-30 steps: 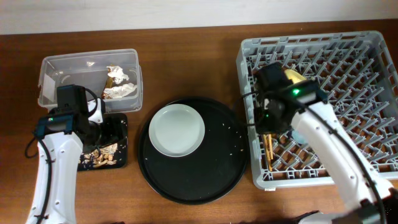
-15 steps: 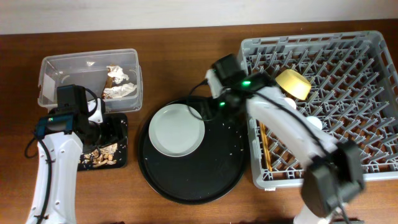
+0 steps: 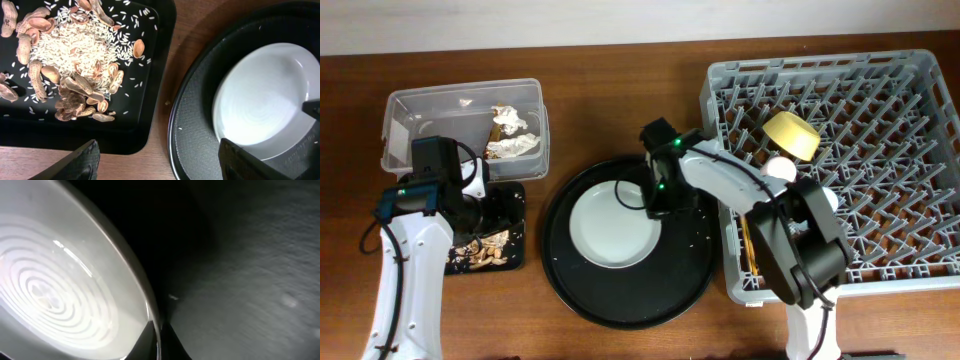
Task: Sort waste into correct bins and load items into the dishwasher rack
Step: 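Grasp the grey plate with the right gripper and lift it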
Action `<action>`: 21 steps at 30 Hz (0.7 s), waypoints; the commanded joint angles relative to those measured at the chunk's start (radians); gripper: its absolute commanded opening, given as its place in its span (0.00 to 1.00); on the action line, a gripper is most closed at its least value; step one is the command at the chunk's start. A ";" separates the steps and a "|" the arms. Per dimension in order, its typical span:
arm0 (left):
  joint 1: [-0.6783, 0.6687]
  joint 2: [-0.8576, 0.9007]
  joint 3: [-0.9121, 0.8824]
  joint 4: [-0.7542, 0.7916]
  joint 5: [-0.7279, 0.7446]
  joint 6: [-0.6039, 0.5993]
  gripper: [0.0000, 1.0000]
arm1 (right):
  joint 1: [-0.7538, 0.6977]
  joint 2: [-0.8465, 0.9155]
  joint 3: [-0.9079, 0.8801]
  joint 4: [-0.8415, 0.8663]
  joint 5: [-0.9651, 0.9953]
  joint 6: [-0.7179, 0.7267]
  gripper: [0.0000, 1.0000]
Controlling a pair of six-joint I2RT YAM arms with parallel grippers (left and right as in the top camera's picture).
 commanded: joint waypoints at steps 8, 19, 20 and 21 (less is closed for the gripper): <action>0.006 -0.013 0.002 0.000 0.007 -0.006 0.75 | -0.081 -0.557 0.095 -0.100 1.083 0.004 0.04; 0.006 -0.013 0.002 -0.001 0.007 -0.006 0.75 | -0.078 -0.320 0.086 -0.132 1.156 0.013 0.04; 0.006 -0.013 0.002 -0.001 0.007 -0.006 0.75 | -0.078 -0.312 0.086 -0.133 1.085 0.013 0.04; 0.006 -0.013 0.002 -0.001 0.007 -0.006 0.75 | -0.079 -0.315 0.086 -0.140 1.016 0.013 0.09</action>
